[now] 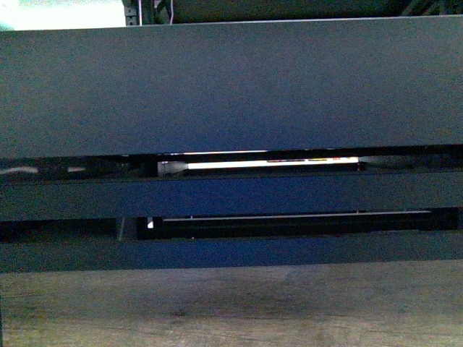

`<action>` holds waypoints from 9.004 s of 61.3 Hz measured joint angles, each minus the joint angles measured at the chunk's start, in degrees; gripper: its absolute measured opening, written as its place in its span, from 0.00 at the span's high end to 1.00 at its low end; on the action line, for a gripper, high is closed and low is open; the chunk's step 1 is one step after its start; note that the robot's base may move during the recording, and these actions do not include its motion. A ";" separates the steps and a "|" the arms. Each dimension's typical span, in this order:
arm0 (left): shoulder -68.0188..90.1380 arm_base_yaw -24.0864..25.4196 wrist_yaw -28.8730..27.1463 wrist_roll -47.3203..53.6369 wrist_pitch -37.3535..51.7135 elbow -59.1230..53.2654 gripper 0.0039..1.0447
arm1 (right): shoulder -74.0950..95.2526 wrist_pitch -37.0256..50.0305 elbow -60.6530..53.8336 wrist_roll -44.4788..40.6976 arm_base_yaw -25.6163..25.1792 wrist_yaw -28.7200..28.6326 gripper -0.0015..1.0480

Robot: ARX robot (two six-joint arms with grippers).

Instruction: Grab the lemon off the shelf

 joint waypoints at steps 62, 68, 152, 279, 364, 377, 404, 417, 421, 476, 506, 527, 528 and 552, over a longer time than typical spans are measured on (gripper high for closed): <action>0.00 0.00 0.04 0.02 0.00 0.00 0.07 | 0.00 0.00 0.00 0.04 0.00 0.00 0.02; 0.00 0.00 0.00 0.02 0.00 0.00 0.07 | 0.00 0.00 0.00 0.02 0.00 0.00 0.02; 0.00 0.00 0.04 0.02 0.00 0.00 0.07 | 0.00 -0.02 0.02 0.00 0.00 0.00 0.02; 97.02 31.74 41.62 -66.49 11.30 69.90 0.07 | 0.00 0.00 0.00 0.02 0.00 -0.02 0.02; 84.54 12.66 50.99 -45.03 8.31 64.41 0.94 | 0.00 0.00 0.00 0.02 0.00 -0.02 0.02; 86.95 2.60 50.36 -41.44 6.67 65.64 0.94 | 0.00 0.00 0.00 0.02 0.00 -0.02 0.02; 97.68 -11.21 44.78 -42.80 13.99 69.20 0.94 | 0.00 0.00 0.00 0.02 0.00 -0.02 0.02; 102.22 -14.58 44.11 -44.46 16.24 71.60 0.94 | 0.00 0.00 0.00 0.00 0.00 -0.02 0.02; 103.25 -15.43 43.91 -44.89 16.94 72.37 0.94 | 0.00 0.00 0.02 0.02 0.00 -0.02 0.02; 108.67 -17.90 40.76 -46.29 18.40 76.39 0.94 | 44.46 3.30 14.12 9.60 -6.32 -1.33 0.02; 108.74 -17.90 40.87 -46.18 18.38 76.43 0.94 | 120.78 7.65 57.02 6.38 -7.10 -7.13 0.02; 108.74 -17.90 40.87 -46.16 18.38 76.43 0.94 | 137.20 4.79 76.91 9.44 -0.92 -5.35 0.02; 108.74 -17.90 40.87 -46.16 18.38 76.43 0.94 | 137.63 4.72 77.46 9.55 -0.70 -5.29 0.02; 108.74 -17.90 40.85 -46.14 18.38 76.43 0.94 | 148.54 1.55 91.32 9.46 2.95 -3.13 0.02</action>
